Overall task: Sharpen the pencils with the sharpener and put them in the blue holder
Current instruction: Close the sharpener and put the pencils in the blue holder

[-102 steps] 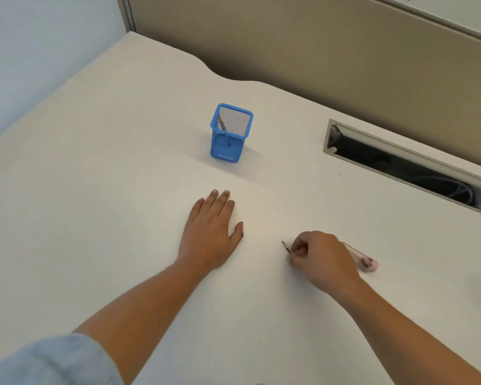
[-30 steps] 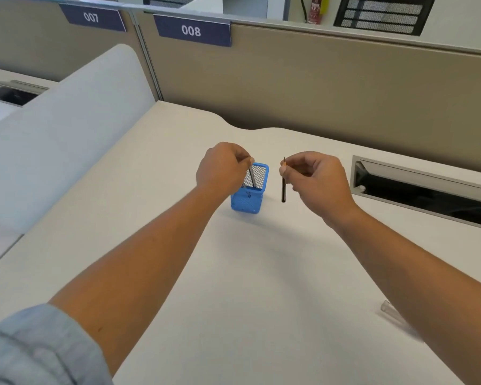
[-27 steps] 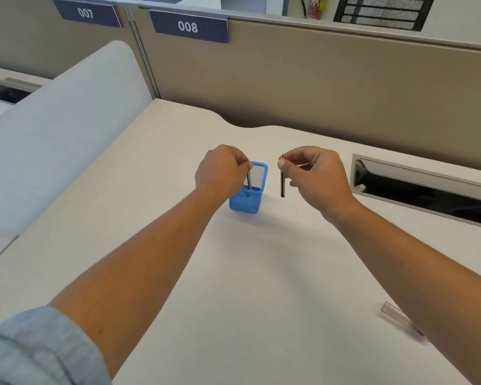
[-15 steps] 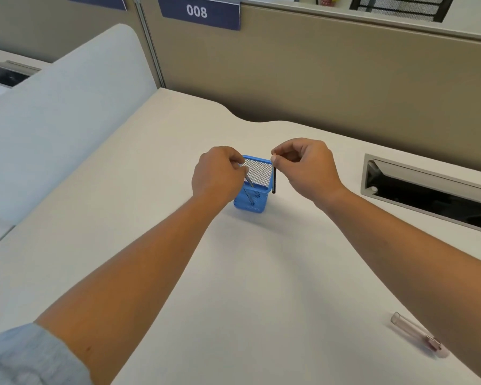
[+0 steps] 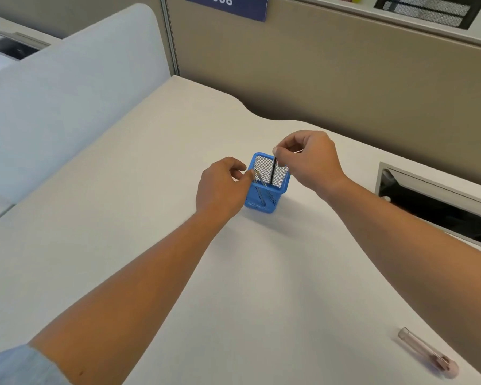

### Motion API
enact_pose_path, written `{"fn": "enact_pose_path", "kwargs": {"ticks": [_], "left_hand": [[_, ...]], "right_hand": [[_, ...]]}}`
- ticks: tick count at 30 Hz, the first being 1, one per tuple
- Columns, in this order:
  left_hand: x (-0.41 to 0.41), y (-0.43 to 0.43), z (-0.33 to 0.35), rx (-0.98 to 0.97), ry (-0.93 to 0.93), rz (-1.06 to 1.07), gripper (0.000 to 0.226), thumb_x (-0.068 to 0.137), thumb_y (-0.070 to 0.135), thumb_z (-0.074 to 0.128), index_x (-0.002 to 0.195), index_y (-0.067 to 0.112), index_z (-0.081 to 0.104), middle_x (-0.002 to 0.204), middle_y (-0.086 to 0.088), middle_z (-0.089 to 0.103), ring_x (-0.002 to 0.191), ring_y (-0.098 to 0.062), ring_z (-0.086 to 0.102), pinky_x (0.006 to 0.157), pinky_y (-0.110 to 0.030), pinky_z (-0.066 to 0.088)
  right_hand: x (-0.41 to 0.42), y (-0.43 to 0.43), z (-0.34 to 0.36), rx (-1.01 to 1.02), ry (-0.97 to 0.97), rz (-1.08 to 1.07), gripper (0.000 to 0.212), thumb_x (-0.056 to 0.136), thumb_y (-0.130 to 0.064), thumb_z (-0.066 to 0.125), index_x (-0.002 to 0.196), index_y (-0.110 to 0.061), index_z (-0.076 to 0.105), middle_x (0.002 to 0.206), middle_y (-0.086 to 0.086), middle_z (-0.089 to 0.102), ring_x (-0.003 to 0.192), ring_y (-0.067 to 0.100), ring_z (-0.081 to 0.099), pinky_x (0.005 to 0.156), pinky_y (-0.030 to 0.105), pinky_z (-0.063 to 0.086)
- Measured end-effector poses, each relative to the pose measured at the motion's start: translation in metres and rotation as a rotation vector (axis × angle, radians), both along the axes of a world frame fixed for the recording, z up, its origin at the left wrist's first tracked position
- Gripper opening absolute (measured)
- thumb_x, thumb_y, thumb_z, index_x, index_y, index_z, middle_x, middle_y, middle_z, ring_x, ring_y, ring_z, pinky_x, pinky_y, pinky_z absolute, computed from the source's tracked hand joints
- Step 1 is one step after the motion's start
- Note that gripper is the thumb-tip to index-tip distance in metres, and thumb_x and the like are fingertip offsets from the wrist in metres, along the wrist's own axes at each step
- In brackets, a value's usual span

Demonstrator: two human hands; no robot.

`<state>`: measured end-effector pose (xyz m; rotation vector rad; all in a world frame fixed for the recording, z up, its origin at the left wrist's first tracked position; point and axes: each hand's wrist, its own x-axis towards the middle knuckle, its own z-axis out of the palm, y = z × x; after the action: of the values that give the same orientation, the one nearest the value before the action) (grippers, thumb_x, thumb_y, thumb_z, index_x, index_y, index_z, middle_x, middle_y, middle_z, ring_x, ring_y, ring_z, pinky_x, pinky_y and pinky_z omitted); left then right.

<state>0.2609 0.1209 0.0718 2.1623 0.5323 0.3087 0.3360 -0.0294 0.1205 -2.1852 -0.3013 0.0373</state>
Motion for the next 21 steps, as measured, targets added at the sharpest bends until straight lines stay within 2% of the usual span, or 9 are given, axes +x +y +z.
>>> {"fn": "enact_pose_path", "kwargs": {"ticks": [2, 5, 8, 12, 15, 18, 21], "left_hand": [[-0.001, 0.000, -0.002, -0.018, 0.002, -0.001, 0.021, 0.088, 0.042, 0.065, 0.099, 0.025, 0.068, 0.086, 0.011, 0.067, 0.071, -0.006, 0.057, 0.052, -0.017, 0.036], [-0.004, -0.001, -0.006, -0.040, 0.005, -0.019, 0.019, 0.089, 0.042, 0.063, 0.096, 0.024, 0.069, 0.087, 0.010, 0.067, 0.067, -0.004, 0.056, 0.052, -0.020, 0.038], [-0.005, -0.001, -0.009, -0.053, -0.004, -0.039, 0.022, 0.090, 0.043, 0.062, 0.095, 0.024, 0.070, 0.087, 0.010, 0.067, 0.066, -0.002, 0.055, 0.054, -0.020, 0.040], [-0.005, 0.000, -0.011, -0.066, -0.009, -0.048, 0.023, 0.089, 0.043, 0.062, 0.095, 0.023, 0.072, 0.084, 0.011, 0.066, 0.067, -0.001, 0.055, 0.056, -0.019, 0.039], [-0.005, 0.000, -0.011, -0.062, -0.005, -0.052, 0.021, 0.090, 0.043, 0.062, 0.094, 0.025, 0.071, 0.083, 0.012, 0.065, 0.072, 0.000, 0.057, 0.055, -0.017, 0.039], [-0.005, 0.000, -0.012, -0.063, -0.009, -0.056, 0.019, 0.090, 0.041, 0.062, 0.093, 0.025, 0.071, 0.083, 0.012, 0.065, 0.072, -0.002, 0.058, 0.056, -0.018, 0.040], [-0.005, -0.001, -0.012, -0.062, -0.013, -0.054, 0.019, 0.090, 0.042, 0.062, 0.091, 0.026, 0.071, 0.082, 0.013, 0.065, 0.070, -0.001, 0.057, 0.054, -0.019, 0.039]], "right_hand": [[0.001, 0.006, -0.003, -0.114, -0.018, 0.029, 0.010, 0.085, -0.022, 0.071, 0.076, -0.020, 0.073, 0.075, -0.006, 0.072, 0.074, 0.013, 0.067, 0.060, 0.025, 0.049], [0.001, 0.014, -0.004, -0.324, -0.028, 0.084, 0.008, 0.086, -0.025, 0.069, 0.078, -0.025, 0.070, 0.089, 0.000, 0.076, 0.074, 0.015, 0.064, 0.056, 0.024, 0.047], [0.001, 0.022, -0.006, -0.558, -0.033, 0.128, 0.005, 0.086, -0.029, 0.067, 0.081, -0.026, 0.068, 0.096, 0.004, 0.076, 0.073, 0.019, 0.062, 0.049, 0.023, 0.039], [0.003, 0.029, -0.007, -0.742, -0.064, 0.131, 0.019, 0.085, -0.031, 0.068, 0.100, -0.021, 0.073, 0.103, 0.006, 0.074, 0.084, 0.026, 0.066, 0.057, 0.027, 0.043], [0.003, 0.030, -0.008, -0.742, -0.060, 0.119, 0.022, 0.085, -0.029, 0.067, 0.104, -0.021, 0.074, 0.105, 0.007, 0.074, 0.085, 0.026, 0.066, 0.060, 0.030, 0.046], [0.002, 0.027, -0.010, -0.625, -0.054, 0.094, 0.017, 0.086, -0.024, 0.064, 0.098, -0.021, 0.076, 0.101, 0.006, 0.075, 0.081, 0.023, 0.064, 0.060, 0.029, 0.046], [0.001, 0.022, -0.011, -0.508, -0.050, 0.071, 0.013, 0.085, -0.021, 0.063, 0.089, -0.022, 0.075, 0.088, 0.003, 0.073, 0.074, 0.020, 0.061, 0.057, 0.026, 0.044]]}}
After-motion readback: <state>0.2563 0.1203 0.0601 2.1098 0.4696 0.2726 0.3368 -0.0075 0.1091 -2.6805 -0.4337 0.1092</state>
